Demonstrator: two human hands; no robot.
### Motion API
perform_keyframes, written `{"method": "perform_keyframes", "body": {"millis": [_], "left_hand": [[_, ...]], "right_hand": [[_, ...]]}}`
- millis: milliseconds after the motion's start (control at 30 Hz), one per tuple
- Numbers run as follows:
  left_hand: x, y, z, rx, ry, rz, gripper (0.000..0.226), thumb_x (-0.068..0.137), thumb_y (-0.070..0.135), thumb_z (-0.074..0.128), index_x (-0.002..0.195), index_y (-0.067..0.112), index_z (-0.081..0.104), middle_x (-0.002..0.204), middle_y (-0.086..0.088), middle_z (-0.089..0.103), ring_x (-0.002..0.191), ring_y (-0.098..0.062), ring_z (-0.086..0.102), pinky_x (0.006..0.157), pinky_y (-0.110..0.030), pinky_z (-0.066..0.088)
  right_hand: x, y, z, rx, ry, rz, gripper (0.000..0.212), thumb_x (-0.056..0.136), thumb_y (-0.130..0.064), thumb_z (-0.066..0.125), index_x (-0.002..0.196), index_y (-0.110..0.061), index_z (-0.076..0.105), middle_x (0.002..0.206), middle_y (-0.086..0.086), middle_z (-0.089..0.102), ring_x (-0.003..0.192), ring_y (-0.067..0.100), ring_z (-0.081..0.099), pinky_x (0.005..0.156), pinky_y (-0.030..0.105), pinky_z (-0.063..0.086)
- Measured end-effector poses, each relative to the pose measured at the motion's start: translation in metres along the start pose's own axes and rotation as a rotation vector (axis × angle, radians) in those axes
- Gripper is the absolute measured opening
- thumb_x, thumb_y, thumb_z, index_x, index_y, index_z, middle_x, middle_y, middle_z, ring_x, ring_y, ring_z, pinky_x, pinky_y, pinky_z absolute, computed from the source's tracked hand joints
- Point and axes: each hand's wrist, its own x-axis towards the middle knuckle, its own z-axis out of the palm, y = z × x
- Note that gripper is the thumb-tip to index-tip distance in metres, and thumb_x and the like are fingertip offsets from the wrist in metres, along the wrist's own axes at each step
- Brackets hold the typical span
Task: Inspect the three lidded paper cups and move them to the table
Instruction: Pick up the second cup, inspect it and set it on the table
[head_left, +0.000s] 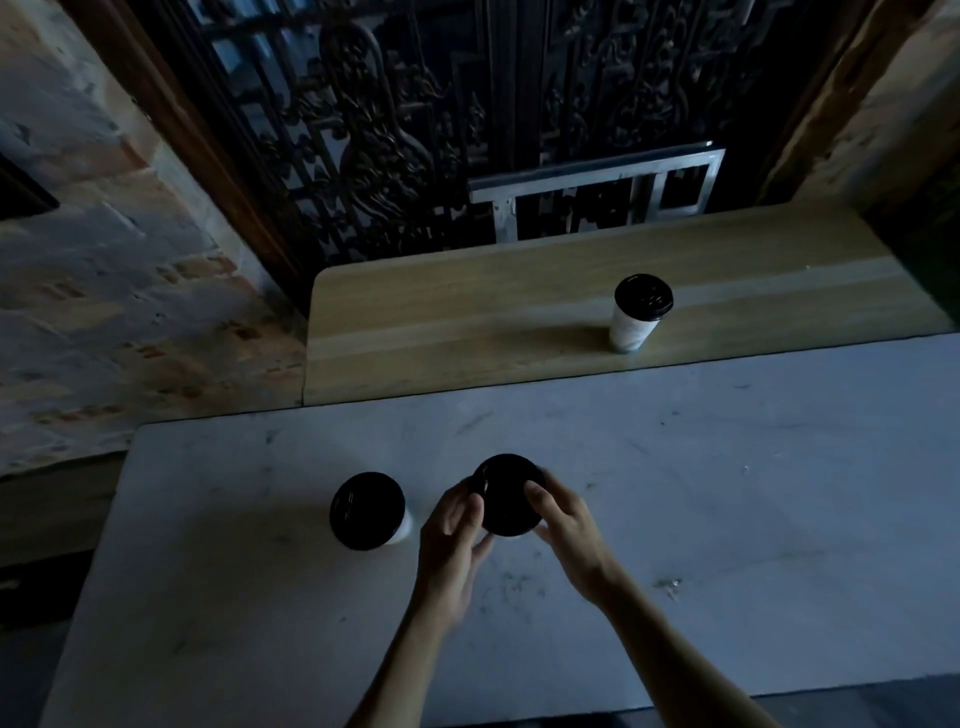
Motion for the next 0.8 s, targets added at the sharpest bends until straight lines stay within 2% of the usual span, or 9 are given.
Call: {"method": "perform_keyframes", "body": {"millis": [100, 200, 333, 500, 567, 633, 700, 800], "left_hand": [[0.009, -0.011, -0.005, 0.014, 0.006, -0.029, 0.05, 0.093, 0.032, 0.068, 0.139, 0.012, 0.065, 0.133, -0.001, 0.077, 0.13, -0.017, 0.068, 0.116, -0.056, 0.049], [0.017, -0.022, -0.009, 0.005, 0.006, -0.045, 0.046, 0.091, 0.031, 0.071, 0.134, 0.014, 0.069, 0.132, -0.001, 0.078, 0.129, -0.018, 0.069, 0.113, -0.05, 0.053], [0.021, -0.037, -0.014, 0.004, 0.025, -0.066, 0.047, 0.088, 0.029, 0.072, 0.131, 0.012, 0.07, 0.127, -0.001, 0.08, 0.123, -0.016, 0.073, 0.11, -0.049, 0.054], [0.026, -0.047, -0.015, -0.026, 0.035, -0.079, 0.045, 0.085, 0.025, 0.074, 0.128, 0.012, 0.07, 0.124, -0.002, 0.081, 0.119, -0.015, 0.075, 0.096, -0.032, 0.063], [0.026, -0.048, -0.015, -0.034, 0.04, -0.083, 0.041, 0.086, 0.023, 0.074, 0.125, 0.012, 0.071, 0.121, -0.001, 0.082, 0.116, -0.015, 0.076, 0.091, -0.028, 0.064], [0.027, -0.05, -0.016, -0.042, 0.043, -0.089, 0.027, 0.092, 0.013, 0.072, 0.12, 0.013, 0.073, 0.117, -0.003, 0.083, 0.111, -0.014, 0.078, 0.087, -0.027, 0.064], [0.028, -0.051, -0.017, -0.045, 0.038, -0.092, 0.022, 0.1, 0.0, 0.066, 0.116, 0.012, 0.074, 0.114, -0.005, 0.083, 0.108, -0.014, 0.079, 0.086, -0.027, 0.065], [0.03, -0.05, -0.017, -0.052, 0.051, -0.099, 0.023, 0.1, -0.003, 0.065, 0.113, 0.014, 0.075, 0.112, -0.003, 0.084, 0.106, -0.013, 0.079, 0.087, -0.028, 0.065]], "right_hand": [[0.004, 0.004, -0.001, 0.001, -0.011, 0.016, 0.051, 0.088, -0.054, 0.061, 0.131, -0.028, 0.07, 0.125, -0.01, 0.078, 0.12, 0.007, 0.07, 0.095, 0.025, 0.054], [0.006, 0.008, -0.004, -0.016, -0.03, 0.04, 0.048, 0.092, -0.05, 0.061, 0.133, -0.027, 0.068, 0.127, -0.009, 0.077, 0.123, 0.007, 0.069, 0.094, 0.023, 0.053], [0.008, 0.016, -0.01, -0.024, -0.049, 0.051, 0.049, 0.091, -0.051, 0.064, 0.134, -0.029, 0.07, 0.133, -0.004, 0.075, 0.129, 0.015, 0.067, 0.108, 0.036, 0.051], [0.012, 0.019, -0.017, -0.016, -0.09, 0.086, 0.04, 0.094, -0.047, 0.066, 0.132, -0.037, 0.071, 0.136, 0.0, 0.074, 0.132, 0.02, 0.066, 0.107, 0.036, 0.051], [0.013, 0.021, -0.02, -0.002, -0.1, 0.083, 0.045, 0.093, -0.047, 0.07, 0.135, -0.03, 0.07, 0.137, 0.005, 0.073, 0.133, 0.025, 0.065, 0.11, 0.042, 0.051], [0.013, 0.022, -0.023, -0.002, -0.114, 0.082, 0.055, 0.092, -0.051, 0.073, 0.139, -0.023, 0.067, 0.139, 0.007, 0.072, 0.134, 0.027, 0.065, 0.112, 0.045, 0.05], [0.014, 0.021, -0.026, -0.028, -0.135, 0.089, 0.054, 0.094, -0.047, 0.072, 0.14, -0.02, 0.065, 0.139, 0.004, 0.073, 0.133, 0.023, 0.066, 0.109, 0.038, 0.052], [0.015, 0.021, -0.028, -0.04, -0.15, 0.09, 0.046, 0.097, -0.032, 0.067, 0.14, -0.016, 0.064, 0.136, 0.003, 0.074, 0.13, 0.02, 0.067, 0.101, 0.029, 0.055]]}}
